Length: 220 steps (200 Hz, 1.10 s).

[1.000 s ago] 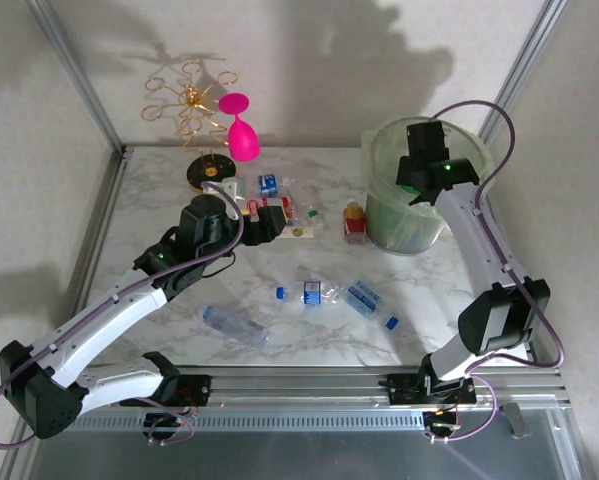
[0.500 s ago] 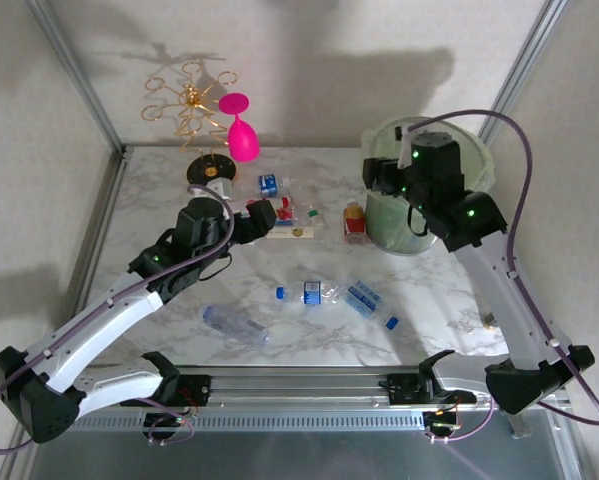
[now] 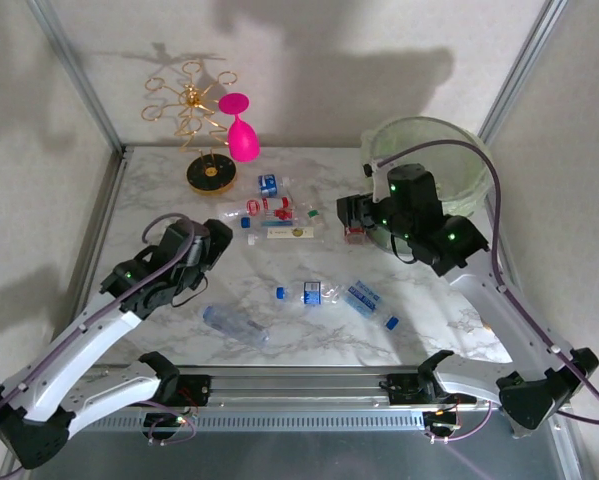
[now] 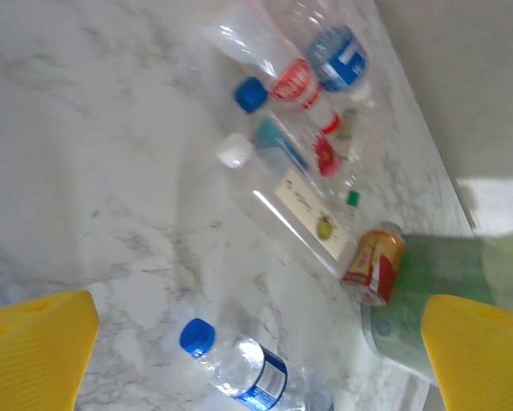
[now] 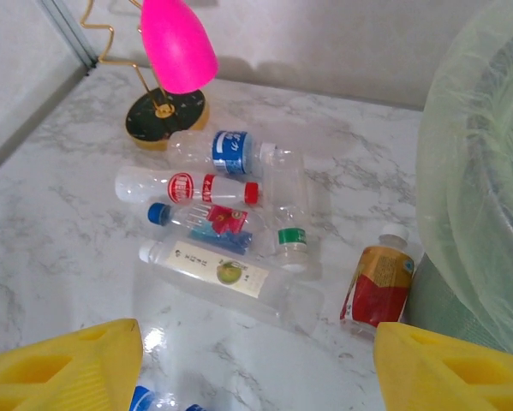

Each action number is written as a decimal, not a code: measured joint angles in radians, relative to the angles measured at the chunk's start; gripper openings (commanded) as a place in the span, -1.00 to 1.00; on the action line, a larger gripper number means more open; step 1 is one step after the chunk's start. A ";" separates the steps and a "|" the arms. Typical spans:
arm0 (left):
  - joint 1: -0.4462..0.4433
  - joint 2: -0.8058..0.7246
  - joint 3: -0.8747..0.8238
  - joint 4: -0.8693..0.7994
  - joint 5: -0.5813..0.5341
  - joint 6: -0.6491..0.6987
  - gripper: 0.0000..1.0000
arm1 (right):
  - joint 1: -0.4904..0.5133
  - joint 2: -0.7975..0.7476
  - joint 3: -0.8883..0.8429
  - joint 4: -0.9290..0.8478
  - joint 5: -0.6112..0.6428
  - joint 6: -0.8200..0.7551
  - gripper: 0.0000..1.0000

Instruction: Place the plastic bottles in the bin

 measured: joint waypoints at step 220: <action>-0.004 0.011 -0.470 -0.011 0.123 -0.128 0.75 | 0.000 -0.146 -0.152 0.027 -0.067 0.076 0.46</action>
